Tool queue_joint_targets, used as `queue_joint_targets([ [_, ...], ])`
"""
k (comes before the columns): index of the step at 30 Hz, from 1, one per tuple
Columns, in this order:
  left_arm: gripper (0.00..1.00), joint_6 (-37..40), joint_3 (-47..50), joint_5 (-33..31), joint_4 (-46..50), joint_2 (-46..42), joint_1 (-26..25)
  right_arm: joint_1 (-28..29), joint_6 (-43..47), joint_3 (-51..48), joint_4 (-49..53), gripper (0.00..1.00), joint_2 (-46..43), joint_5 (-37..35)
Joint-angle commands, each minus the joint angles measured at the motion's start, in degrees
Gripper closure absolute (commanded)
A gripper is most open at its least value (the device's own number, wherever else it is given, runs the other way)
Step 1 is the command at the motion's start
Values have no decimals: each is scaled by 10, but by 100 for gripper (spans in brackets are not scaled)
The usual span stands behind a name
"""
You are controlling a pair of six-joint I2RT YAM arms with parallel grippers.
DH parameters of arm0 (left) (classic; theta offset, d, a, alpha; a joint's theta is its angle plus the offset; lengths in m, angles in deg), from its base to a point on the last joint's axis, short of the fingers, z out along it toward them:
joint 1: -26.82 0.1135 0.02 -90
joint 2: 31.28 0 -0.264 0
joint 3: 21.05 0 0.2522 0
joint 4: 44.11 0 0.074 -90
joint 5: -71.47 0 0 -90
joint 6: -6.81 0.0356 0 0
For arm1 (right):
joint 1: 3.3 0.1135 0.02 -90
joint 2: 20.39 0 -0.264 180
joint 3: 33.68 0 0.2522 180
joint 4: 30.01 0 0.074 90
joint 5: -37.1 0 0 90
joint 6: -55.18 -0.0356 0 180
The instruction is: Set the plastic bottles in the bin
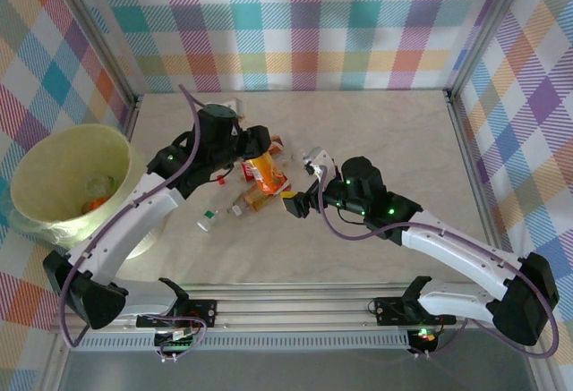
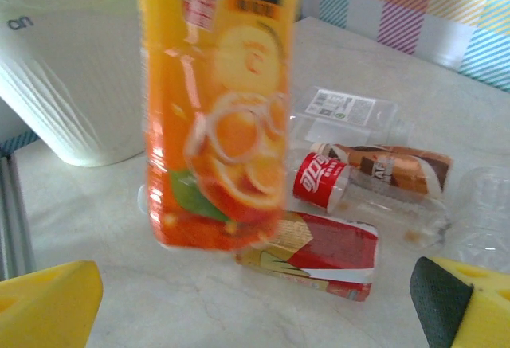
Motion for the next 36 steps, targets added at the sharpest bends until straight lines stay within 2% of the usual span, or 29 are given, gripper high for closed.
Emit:
queue_joint_targets([
  [1, 42, 16, -34, -58, 41, -51, 12, 0, 10, 5, -3, 0, -13, -43],
  [6, 42, 13, -42, -104, 74, -109, 33, 0, 8, 8, 2, 0, -7, -77],
  [16, 42, 63, -133, -225, 166, -175, 46, 0, 3, 28, 15, 0, 23, -98],
  [24, 45, 114, -219, -407, 234, -151, 59, 0, 0, 37, 20, 0, 36, -98],
  [28, 44, 142, -231, -463, 224, -143, 76, 0, -4, 36, 23, 0, 36, -101],
  [32, 43, 174, -240, -512, 223, -138, 110, 0, -8, 34, 28, 0, 35, -103],
  [36, 43, 192, -240, -480, 223, -135, 186, 0, -7, 31, 31, 0, 33, -105],
])
